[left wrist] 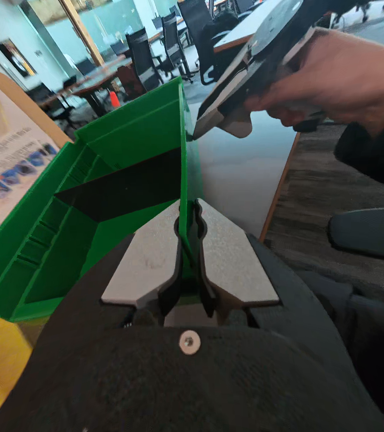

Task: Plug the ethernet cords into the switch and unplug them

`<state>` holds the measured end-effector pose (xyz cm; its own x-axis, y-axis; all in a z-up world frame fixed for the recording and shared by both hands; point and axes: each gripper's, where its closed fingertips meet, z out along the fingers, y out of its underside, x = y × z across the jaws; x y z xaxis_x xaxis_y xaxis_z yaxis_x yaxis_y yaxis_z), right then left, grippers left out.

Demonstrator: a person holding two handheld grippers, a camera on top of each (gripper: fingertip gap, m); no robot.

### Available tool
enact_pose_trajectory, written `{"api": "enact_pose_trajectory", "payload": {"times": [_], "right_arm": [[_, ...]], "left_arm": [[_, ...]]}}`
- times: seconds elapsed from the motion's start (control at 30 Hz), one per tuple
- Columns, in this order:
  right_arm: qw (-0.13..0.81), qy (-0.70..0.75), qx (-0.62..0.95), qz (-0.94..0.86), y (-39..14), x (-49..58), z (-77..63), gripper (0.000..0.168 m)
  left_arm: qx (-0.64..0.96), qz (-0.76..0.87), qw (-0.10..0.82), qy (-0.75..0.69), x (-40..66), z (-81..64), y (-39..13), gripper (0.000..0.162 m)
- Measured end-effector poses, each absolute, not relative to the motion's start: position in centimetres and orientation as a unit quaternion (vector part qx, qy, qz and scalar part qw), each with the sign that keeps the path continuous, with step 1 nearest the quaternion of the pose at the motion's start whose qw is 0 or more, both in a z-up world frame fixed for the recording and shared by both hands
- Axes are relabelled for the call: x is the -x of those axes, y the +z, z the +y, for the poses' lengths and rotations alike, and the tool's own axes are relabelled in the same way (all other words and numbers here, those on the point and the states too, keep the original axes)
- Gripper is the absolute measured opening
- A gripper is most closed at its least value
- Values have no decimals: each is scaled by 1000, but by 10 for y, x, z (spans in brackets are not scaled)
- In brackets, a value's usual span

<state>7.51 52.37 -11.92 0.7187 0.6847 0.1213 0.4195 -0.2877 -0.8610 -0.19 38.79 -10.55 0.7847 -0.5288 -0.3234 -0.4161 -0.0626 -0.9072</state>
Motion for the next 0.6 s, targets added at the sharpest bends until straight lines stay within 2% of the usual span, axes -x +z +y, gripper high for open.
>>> {"api": "enact_pose_trajectory", "payload": {"times": [0.07,0.1,0.13,0.17,0.23,0.33,0.47,0.53,0.6], "right_arm": [[468,116,819,-312,-139,-94,548,34],[465,113,829,-289,-144,-103,557,21],[466,115,834,-272,-146,-109,564,23],[466,123,835,-265,-146,-113,566,35],[478,127,833,-249,-135,-124,567,42],[522,125,806,-249,-93,-130,545,40],[558,244,715,-344,-40,-70,469,45],[521,280,699,-402,-47,-36,433,46],[450,279,698,-483,-76,-6,400,54]], "left_arm": [[758,322,561,-91,-21,409,-128,15],[762,336,537,-135,-39,411,-138,11],[772,335,518,-153,-51,415,-147,22],[775,338,508,-165,-60,416,-151,29],[774,343,496,-194,-73,410,-149,43],[765,340,495,-232,-66,392,-136,42],[750,307,516,-276,-20,363,-98,55],[751,289,541,-247,19,356,-82,58],[763,261,563,-181,70,354,-78,48]]}}
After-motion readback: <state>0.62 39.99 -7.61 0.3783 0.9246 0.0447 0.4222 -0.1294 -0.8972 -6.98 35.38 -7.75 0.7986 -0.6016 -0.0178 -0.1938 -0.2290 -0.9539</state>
